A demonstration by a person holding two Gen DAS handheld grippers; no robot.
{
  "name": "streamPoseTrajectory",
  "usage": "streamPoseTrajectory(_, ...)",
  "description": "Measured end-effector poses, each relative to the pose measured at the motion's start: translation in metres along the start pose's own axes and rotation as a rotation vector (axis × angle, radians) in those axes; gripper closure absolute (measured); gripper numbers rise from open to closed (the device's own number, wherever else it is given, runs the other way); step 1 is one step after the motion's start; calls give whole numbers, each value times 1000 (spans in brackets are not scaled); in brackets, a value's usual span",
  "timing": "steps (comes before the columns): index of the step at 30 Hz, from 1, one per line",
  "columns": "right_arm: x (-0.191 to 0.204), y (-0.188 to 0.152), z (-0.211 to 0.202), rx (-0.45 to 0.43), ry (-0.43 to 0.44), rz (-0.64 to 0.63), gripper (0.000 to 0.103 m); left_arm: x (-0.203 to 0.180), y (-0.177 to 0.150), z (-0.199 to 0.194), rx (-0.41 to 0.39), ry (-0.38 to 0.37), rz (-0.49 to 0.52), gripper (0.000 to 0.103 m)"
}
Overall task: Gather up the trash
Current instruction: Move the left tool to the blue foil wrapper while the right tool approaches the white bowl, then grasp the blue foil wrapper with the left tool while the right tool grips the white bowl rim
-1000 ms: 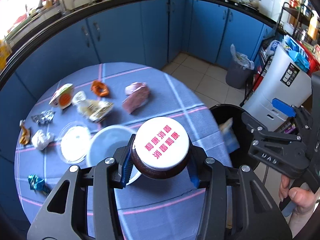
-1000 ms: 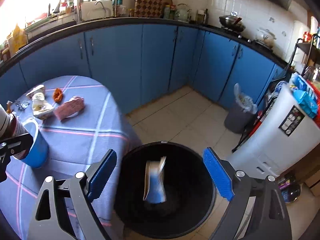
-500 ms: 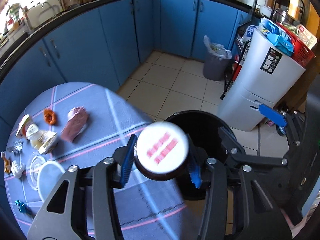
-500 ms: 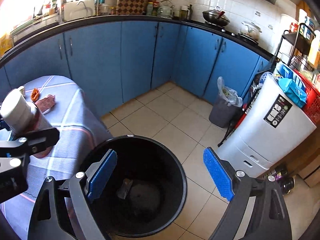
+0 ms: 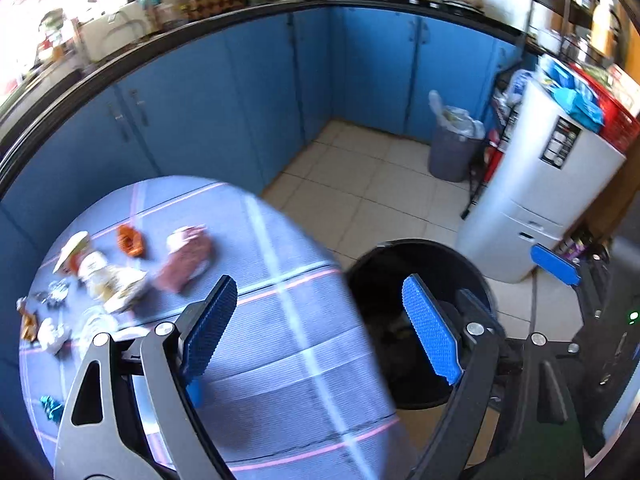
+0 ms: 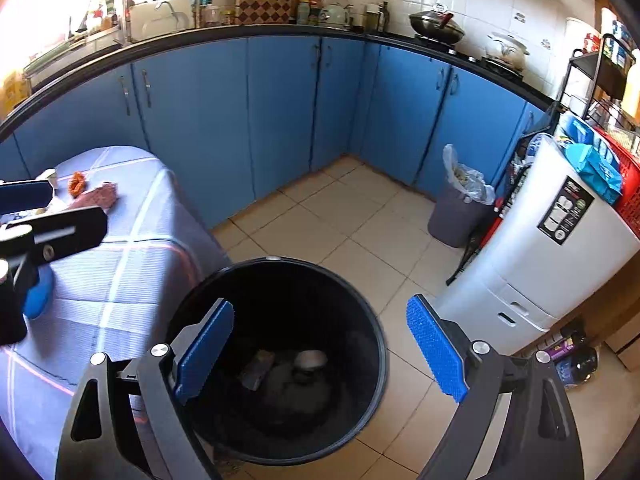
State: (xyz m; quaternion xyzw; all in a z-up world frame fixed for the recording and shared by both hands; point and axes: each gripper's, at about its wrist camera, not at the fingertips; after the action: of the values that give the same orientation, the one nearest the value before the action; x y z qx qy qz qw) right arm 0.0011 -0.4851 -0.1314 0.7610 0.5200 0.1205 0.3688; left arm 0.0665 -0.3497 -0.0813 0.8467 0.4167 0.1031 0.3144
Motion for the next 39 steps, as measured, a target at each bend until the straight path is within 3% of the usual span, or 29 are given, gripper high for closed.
streamPoseTrajectory(5,28,3,-15,-17,88,-25,17,42,-20,-25,-29,72,-78,19)
streamPoseTrajectory(17,149,6,-56,-28,331,-167,17,176,-100,-82,-10,238,-319,19)
streamPoseTrajectory(25,199,17,-63,-13,386,-172,17,256,-159,-110,-8,366,-461,19)
streamPoseTrajectory(31,226,17,-57,42,433,-170,17,299,-189,-103,27,309,-583,19)
streamPoseTrajectory(39,258,16,-52,42,399,-219,12,309,-189,-81,47,279,-555,16)
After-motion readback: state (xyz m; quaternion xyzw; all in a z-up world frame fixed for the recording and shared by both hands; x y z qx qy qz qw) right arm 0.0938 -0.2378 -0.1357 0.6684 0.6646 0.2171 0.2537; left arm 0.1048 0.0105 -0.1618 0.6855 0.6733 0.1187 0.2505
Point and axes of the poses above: each gripper's, at about its wrist camera, not at the fingertips, and z roughly the way its jaws point, x to its left, y to its top, and after that the axes turned 10 degrees about -y, right-handed
